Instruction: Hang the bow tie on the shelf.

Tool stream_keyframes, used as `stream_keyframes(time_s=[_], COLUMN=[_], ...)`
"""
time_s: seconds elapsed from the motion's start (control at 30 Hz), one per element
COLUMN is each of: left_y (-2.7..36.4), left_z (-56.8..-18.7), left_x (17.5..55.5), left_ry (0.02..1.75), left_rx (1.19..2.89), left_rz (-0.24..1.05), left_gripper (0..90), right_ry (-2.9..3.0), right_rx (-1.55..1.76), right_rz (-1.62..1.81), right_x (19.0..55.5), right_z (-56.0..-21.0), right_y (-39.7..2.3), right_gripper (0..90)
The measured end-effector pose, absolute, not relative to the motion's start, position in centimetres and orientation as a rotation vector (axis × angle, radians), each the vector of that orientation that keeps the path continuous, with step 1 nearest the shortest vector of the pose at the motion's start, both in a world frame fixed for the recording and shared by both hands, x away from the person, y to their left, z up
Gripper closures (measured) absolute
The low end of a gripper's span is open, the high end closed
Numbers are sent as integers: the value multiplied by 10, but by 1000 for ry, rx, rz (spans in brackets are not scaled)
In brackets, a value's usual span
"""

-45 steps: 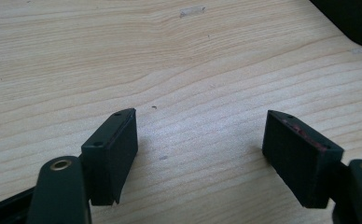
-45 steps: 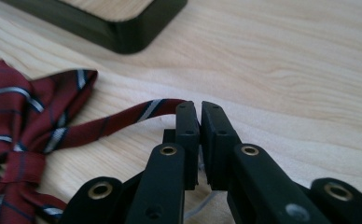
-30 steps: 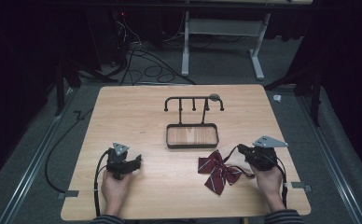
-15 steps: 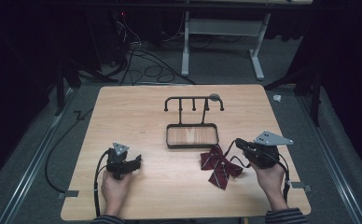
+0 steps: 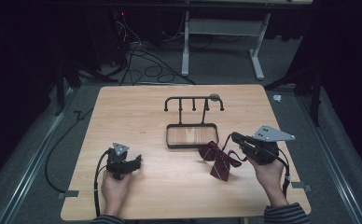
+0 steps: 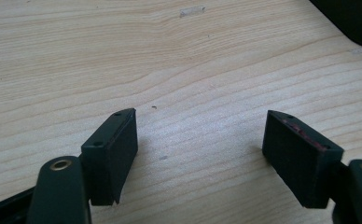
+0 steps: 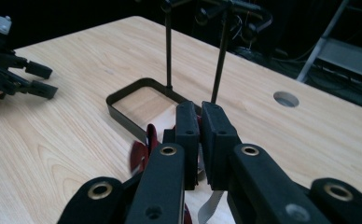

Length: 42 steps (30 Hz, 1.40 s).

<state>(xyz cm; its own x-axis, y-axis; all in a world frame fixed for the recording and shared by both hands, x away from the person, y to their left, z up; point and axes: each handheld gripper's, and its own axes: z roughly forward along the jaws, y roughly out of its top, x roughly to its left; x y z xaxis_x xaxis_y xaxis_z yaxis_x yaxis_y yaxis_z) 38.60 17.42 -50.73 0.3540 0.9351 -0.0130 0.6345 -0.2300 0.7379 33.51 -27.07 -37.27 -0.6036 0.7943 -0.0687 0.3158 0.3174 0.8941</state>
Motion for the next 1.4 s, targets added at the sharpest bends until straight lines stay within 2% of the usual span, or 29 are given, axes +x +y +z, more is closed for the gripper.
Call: stream_keyframes(time_s=[0.67, 1.4], left_y=[174, 175], left_z=[-507, -507], left_x=[386, 386], left_ry=[1362, 1362], left_rx=[1962, 1957], left_rz=[583, 581], left_gripper=[273, 274], right_ry=[2090, 2121], right_rx=[882, 815], right_rz=[1278, 1337], right_x=[341, 374], right_z=[-349, -320], right_y=[-255, -230], right_gripper=[873, 873])
